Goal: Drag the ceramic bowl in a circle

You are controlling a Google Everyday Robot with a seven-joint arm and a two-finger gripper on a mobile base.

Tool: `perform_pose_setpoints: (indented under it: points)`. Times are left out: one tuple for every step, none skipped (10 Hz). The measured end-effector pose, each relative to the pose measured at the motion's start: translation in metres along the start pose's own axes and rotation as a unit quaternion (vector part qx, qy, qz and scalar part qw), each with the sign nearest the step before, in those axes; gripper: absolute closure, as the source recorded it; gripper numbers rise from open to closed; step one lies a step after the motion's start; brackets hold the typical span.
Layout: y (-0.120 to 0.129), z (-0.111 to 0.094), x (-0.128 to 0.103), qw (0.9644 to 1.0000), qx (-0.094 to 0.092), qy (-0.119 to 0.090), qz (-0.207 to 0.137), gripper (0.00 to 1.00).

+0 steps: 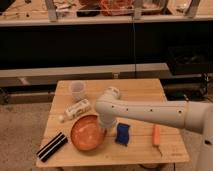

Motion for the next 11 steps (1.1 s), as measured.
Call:
perform_pose_setpoints:
  points:
    - [-0.017,0.001,0.0,0.9998,0.0,0.003,-0.019,0.99]
    - [-0.031,0.003,-0.003,0.9991,-0.001,0.003,-0.043,0.99]
    - [-0.039,0.004,-0.005,0.998,0.001,0.006,-0.063,0.99]
    - [-0.044,0.006,-0.003,0.9976,0.001,0.006,-0.069,0.99]
    - [-0.046,0.006,0.002,0.9978,0.003,0.007,-0.066,0.99]
    - [-0.052,0.005,0.011,0.9979,0.006,0.007,-0.064,0.99]
    - [-0.057,0.005,0.022,0.9979,0.007,0.007,-0.064,0.99]
    - [-0.062,0.005,0.029,0.9978,0.01,0.008,-0.065,0.99]
    - [-0.063,0.005,0.032,0.9979,0.013,0.008,-0.063,0.99]
    - [-0.063,0.006,0.034,0.9981,0.015,0.008,-0.059,0.99]
    - [-0.056,0.005,0.037,0.9985,0.021,0.007,-0.049,0.99]
